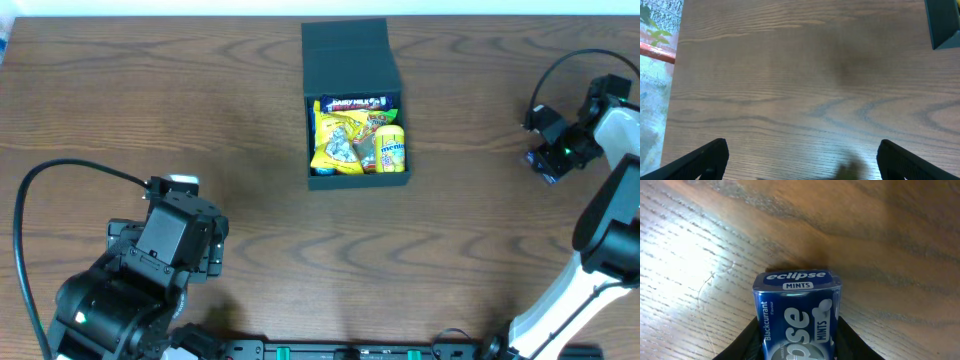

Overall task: Pack container
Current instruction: 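Lift the Eclipse tin with the right gripper toward the black box, then lower the Eclipse tin into the box and open the right gripper, then withdraw the right gripper from the box to its right side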

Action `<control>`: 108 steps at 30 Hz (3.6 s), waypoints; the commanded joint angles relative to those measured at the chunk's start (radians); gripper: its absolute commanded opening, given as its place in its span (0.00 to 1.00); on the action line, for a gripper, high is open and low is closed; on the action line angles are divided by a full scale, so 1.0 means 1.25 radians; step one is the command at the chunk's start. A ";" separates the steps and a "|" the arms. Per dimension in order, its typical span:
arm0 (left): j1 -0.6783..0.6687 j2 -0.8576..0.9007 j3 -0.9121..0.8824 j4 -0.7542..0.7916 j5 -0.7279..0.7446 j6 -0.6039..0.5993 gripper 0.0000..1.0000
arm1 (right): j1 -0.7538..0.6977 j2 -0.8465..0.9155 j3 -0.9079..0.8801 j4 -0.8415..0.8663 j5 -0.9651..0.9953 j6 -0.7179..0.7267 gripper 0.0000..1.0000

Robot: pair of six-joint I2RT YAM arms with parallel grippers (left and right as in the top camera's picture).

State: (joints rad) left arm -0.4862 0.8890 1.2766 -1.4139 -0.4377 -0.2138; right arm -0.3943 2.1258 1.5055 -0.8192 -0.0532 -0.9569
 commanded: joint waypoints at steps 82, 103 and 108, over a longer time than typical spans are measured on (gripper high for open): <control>0.003 -0.001 0.001 -0.003 -0.011 -0.015 0.95 | 0.706 -0.076 0.112 -0.050 -0.014 1.166 0.01; 0.003 -0.001 0.001 -0.003 -0.011 -0.015 0.96 | 0.733 -0.076 0.110 -0.046 -0.014 1.129 0.54; 0.003 -0.001 0.001 -0.003 -0.011 -0.015 0.95 | 0.733 -0.102 0.131 -0.042 -0.022 1.123 0.60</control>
State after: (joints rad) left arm -0.4862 0.8890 1.2766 -1.4136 -0.4377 -0.2142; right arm 0.5060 2.0350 1.6470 -0.8742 -0.0669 0.4625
